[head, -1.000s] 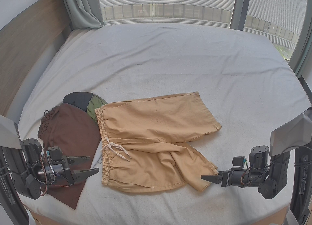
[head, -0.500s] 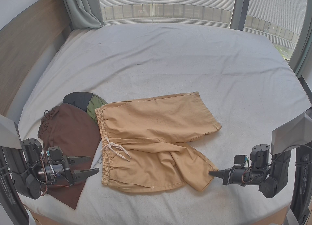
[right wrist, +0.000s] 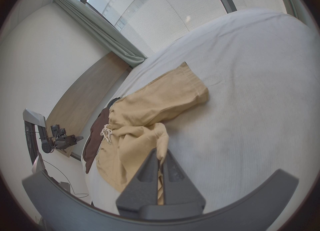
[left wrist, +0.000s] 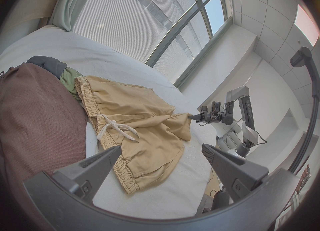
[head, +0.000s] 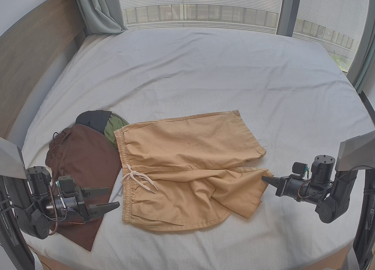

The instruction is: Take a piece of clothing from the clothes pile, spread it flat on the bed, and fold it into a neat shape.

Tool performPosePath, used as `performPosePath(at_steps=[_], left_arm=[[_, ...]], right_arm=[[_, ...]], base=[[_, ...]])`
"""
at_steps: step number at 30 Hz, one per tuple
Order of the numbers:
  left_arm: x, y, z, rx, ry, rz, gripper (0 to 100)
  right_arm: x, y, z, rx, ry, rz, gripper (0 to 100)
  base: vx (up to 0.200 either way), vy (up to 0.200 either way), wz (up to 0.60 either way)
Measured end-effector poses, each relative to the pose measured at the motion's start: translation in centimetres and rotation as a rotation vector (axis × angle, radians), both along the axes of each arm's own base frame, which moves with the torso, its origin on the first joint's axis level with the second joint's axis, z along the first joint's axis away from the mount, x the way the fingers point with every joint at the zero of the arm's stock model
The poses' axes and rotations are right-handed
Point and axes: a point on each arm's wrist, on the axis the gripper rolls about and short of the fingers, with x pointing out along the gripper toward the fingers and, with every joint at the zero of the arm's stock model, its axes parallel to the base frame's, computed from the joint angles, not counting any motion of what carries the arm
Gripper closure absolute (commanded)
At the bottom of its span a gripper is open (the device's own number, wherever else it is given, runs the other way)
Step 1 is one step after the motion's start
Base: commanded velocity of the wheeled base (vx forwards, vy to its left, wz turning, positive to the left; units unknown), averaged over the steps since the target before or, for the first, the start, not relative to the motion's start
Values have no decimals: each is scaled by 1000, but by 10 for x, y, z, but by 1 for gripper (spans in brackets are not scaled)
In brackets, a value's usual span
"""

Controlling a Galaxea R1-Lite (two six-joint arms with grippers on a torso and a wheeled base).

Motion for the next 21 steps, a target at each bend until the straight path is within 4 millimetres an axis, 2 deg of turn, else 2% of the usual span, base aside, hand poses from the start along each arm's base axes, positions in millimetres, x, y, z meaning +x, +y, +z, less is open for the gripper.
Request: performPosePath(at_steps=[21], left_arm=[[3, -1, 1, -4, -5, -3, 0]], right_arm=[[46, -6, 17, 4, -173, -122, 100]], base=[[0, 0, 0]])
